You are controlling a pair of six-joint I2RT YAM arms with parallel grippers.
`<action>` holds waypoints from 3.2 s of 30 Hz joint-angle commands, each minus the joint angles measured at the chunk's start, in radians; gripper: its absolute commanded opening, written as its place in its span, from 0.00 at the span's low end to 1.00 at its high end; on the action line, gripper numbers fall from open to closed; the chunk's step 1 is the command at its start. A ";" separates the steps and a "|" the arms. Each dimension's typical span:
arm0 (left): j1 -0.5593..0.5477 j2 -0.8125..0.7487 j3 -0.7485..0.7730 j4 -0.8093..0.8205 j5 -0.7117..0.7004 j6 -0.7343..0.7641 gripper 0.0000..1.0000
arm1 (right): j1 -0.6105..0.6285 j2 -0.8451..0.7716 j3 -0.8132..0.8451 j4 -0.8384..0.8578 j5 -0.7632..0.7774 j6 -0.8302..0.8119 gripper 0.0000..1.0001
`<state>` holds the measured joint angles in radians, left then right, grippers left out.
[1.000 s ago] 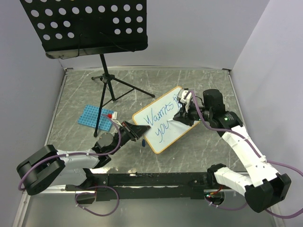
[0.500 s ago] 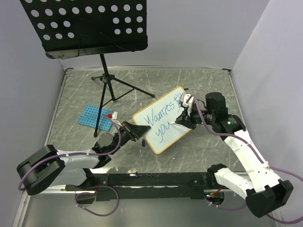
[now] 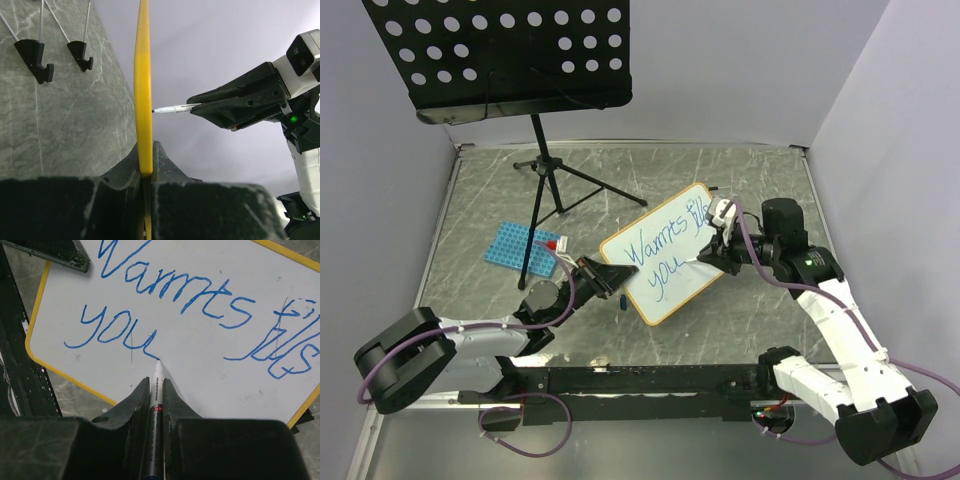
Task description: Write a sentence on the whiteboard
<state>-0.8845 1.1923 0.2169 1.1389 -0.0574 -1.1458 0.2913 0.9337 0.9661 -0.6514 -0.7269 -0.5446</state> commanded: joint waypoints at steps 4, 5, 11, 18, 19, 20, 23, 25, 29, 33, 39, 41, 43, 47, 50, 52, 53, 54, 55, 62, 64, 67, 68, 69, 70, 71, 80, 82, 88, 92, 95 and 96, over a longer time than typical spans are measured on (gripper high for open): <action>0.001 -0.059 0.006 0.277 0.007 -0.035 0.01 | -0.018 0.008 0.088 0.010 -0.054 0.012 0.00; 0.001 -0.065 0.003 0.277 0.004 -0.034 0.01 | -0.018 0.005 0.094 0.009 -0.075 0.015 0.00; 0.001 -0.092 -0.005 0.259 0.004 -0.014 0.01 | -0.017 -0.018 0.125 0.007 -0.124 0.031 0.00; 0.001 -0.100 -0.016 0.257 -0.002 -0.015 0.01 | -0.017 -0.046 0.120 0.019 -0.149 0.044 0.00; 0.002 -0.099 -0.019 0.259 -0.002 -0.015 0.01 | -0.017 -0.042 0.121 0.018 -0.146 0.043 0.00; 0.001 -0.097 -0.021 0.260 -0.002 -0.017 0.01 | -0.018 -0.042 0.120 0.018 -0.146 0.043 0.00; 0.002 -0.094 -0.022 0.268 -0.002 -0.017 0.01 | -0.017 -0.058 0.117 0.029 -0.144 0.048 0.00; 0.002 -0.095 -0.022 0.266 -0.002 -0.017 0.01 | -0.020 -0.061 0.123 0.026 -0.141 0.049 0.00; 0.001 -0.108 -0.025 0.254 0.001 -0.012 0.01 | -0.023 -0.059 0.131 0.022 -0.140 0.052 0.00; 0.001 -0.126 -0.025 0.229 0.004 -0.002 0.01 | -0.026 -0.059 0.129 0.022 -0.146 0.054 0.00; 0.002 -0.151 -0.034 0.213 0.001 0.006 0.01 | -0.034 -0.059 0.131 0.012 -0.157 0.044 0.00; 0.002 -0.157 -0.036 0.206 0.001 0.008 0.01 | -0.035 -0.059 0.131 0.007 -0.164 0.038 0.00; 0.002 -0.161 -0.037 0.202 0.002 0.008 0.01 | -0.037 -0.059 0.134 0.001 -0.175 0.035 0.00; 0.002 -0.172 -0.030 0.183 0.013 0.011 0.01 | -0.035 -0.064 0.138 -0.014 -0.187 0.025 0.00; 0.001 -0.175 -0.040 0.190 0.018 0.008 0.01 | -0.037 -0.068 0.135 -0.024 -0.197 0.018 0.00; 0.001 -0.177 -0.048 0.197 0.014 0.006 0.01 | -0.035 -0.072 0.132 -0.028 -0.207 0.012 0.00; 0.001 -0.178 -0.051 0.194 0.014 0.008 0.01 | -0.035 -0.072 0.129 -0.028 -0.212 0.011 0.00; 0.002 -0.181 -0.051 0.191 0.014 0.009 0.01 | -0.035 -0.072 0.129 -0.028 -0.213 0.009 0.00; 0.002 -0.184 -0.048 0.187 0.014 0.012 0.01 | -0.035 -0.070 0.126 -0.028 -0.215 0.009 0.00; 0.002 -0.200 -0.039 0.154 0.021 0.029 0.01 | -0.035 -0.062 0.129 -0.042 -0.229 -0.009 0.00; 0.002 -0.200 -0.042 0.154 0.021 0.031 0.01 | -0.035 -0.058 0.134 -0.047 -0.226 -0.015 0.00; 0.002 -0.200 -0.040 0.151 0.024 0.031 0.01 | -0.035 -0.059 0.134 -0.048 -0.220 -0.020 0.00; 0.002 -0.200 -0.042 0.151 0.025 0.032 0.01 | -0.037 -0.059 0.132 -0.050 -0.218 -0.020 0.00; 0.002 -0.200 -0.042 0.153 0.027 0.031 0.01 | -0.035 -0.058 0.131 -0.048 -0.215 -0.020 0.00; 0.002 -0.198 -0.044 0.156 0.027 0.031 0.01 | -0.035 -0.059 0.131 -0.050 -0.213 -0.021 0.00; 0.002 -0.197 -0.045 0.157 0.028 0.031 0.01 | -0.035 -0.058 0.132 -0.048 -0.212 -0.021 0.00; 0.002 -0.200 -0.051 0.157 0.033 0.029 0.01 | -0.041 -0.053 0.144 -0.070 -0.195 -0.040 0.00; 0.002 -0.201 -0.051 0.156 0.033 0.029 0.01 | -0.047 -0.050 0.146 -0.077 -0.192 -0.049 0.00; 0.002 -0.203 -0.053 0.156 0.034 0.031 0.01 | -0.063 -0.038 0.154 -0.093 -0.192 -0.063 0.00; 0.002 -0.203 -0.056 0.156 0.034 0.029 0.01 | -0.066 -0.033 0.155 -0.096 -0.197 -0.064 0.00; 0.001 -0.203 -0.054 0.157 0.036 0.029 0.01 | -0.064 -0.026 0.151 -0.096 -0.198 -0.072 0.00; 0.001 -0.201 -0.054 0.157 0.036 0.029 0.01 | -0.066 -0.021 0.145 -0.093 -0.194 -0.075 0.00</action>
<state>-0.8841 1.0290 0.1505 1.1381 -0.0376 -1.1114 0.2344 0.9016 1.0775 -0.7452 -0.9100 -0.5926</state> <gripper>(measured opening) 0.071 0.177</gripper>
